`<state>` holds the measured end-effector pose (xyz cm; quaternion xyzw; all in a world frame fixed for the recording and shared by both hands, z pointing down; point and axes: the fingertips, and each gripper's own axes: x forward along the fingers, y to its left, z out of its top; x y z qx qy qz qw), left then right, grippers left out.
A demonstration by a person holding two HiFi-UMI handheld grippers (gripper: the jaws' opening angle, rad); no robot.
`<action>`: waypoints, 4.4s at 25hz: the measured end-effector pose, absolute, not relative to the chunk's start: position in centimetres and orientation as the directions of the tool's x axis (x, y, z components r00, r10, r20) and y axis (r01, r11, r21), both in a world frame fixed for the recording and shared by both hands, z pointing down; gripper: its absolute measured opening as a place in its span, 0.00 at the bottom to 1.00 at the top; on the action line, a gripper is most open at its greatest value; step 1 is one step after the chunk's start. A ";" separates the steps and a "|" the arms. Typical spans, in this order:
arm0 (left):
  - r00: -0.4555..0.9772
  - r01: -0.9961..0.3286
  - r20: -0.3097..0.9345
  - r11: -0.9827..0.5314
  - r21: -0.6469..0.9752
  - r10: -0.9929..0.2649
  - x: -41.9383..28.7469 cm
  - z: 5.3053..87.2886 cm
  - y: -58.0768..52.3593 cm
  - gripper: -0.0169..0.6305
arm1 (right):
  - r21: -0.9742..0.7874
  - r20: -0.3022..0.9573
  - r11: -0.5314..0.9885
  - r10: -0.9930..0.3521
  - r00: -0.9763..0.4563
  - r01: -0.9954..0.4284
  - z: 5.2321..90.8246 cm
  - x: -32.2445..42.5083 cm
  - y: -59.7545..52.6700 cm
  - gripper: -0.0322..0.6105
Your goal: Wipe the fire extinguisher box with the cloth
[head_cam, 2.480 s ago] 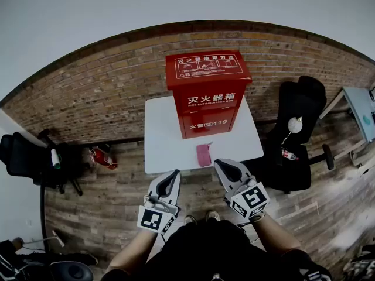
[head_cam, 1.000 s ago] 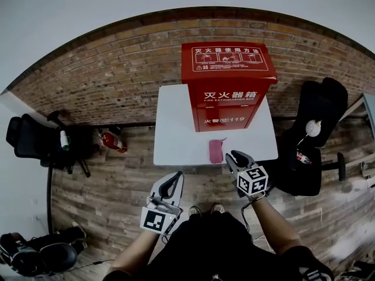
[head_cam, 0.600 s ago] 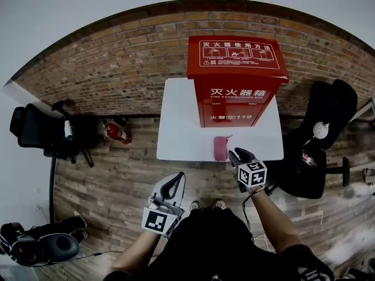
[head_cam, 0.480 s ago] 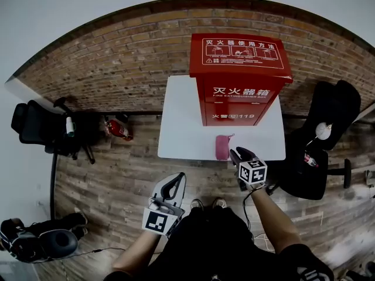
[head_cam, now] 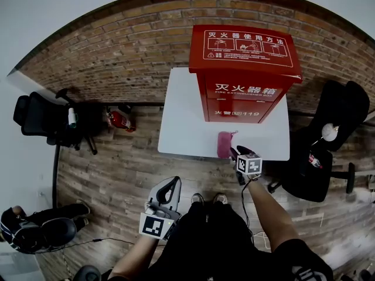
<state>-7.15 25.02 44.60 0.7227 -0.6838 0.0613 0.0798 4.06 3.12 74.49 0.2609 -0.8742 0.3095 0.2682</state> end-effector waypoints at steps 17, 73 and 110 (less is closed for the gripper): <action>-0.055 -0.997 0.321 0.070 0.037 -0.946 -8.8 48.6 26.9 0.07 | -0.532 0.701 0.548 -0.142 -0.699 -0.645 84.7 2.1 0.8 0.32; -0.036 -0.997 0.223 0.049 0.057 -0.974 -13.3 46.8 31.5 0.07 | -0.659 0.508 0.484 -0.279 -0.815 -0.576 70.1 -0.5 1.7 0.15; 0.222 -0.975 0.043 -0.221 0.026 -0.974 -7.3 41.0 30.6 0.07 | -0.268 0.102 0.822 -0.493 -0.864 -0.502 39.3 5.9 14.8 0.15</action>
